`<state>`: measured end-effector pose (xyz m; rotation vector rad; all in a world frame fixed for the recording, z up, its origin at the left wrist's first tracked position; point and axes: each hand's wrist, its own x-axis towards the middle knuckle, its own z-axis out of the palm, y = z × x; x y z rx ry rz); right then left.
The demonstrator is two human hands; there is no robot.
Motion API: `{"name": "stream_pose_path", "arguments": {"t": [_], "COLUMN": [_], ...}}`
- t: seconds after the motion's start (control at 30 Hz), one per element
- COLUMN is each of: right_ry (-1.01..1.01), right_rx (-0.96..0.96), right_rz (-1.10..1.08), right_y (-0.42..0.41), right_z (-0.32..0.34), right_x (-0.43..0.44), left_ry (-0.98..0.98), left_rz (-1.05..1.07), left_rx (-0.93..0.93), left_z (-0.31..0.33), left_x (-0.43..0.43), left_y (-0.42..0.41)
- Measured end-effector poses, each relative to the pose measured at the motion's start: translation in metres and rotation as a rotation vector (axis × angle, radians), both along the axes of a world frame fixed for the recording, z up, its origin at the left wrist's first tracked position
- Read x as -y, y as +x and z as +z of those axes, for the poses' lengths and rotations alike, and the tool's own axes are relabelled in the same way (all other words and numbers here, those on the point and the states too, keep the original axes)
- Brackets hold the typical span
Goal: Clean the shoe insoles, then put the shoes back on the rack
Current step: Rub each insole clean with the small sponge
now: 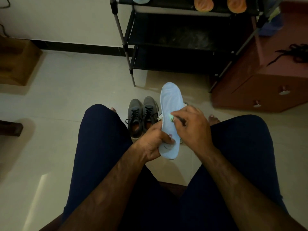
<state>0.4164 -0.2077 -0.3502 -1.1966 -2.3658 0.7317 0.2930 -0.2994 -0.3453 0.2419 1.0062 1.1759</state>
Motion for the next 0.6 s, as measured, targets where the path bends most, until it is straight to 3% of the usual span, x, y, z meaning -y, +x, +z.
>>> {"name": "stream_pose_path", "arguments": {"t": [0.13,0.3,0.47,0.6], "right_ry": [0.0,0.0,-0.026,-0.027], "right_rx": [-0.035,-0.022,-0.059,-0.042], "right_rz": [0.073,-0.045,0.063,-0.071], "right_y": [0.007,0.001,0.009,0.003], "right_z": [0.003,0.0,0.001,-0.002], "right_x": [0.019,-0.004,0.024,-0.003], "left_ry": [-0.004,-0.033,0.002,-0.017], "left_rz": [0.024,-0.001,0.018,0.018], "left_rx": [-0.018,-0.074,-0.082,-0.092], "left_z": [-0.003,-0.002,-0.001,0.004], "left_x": [-0.002,-0.001,-0.001,-0.002], "left_y": [-0.005,0.001,-0.007,0.0]}}
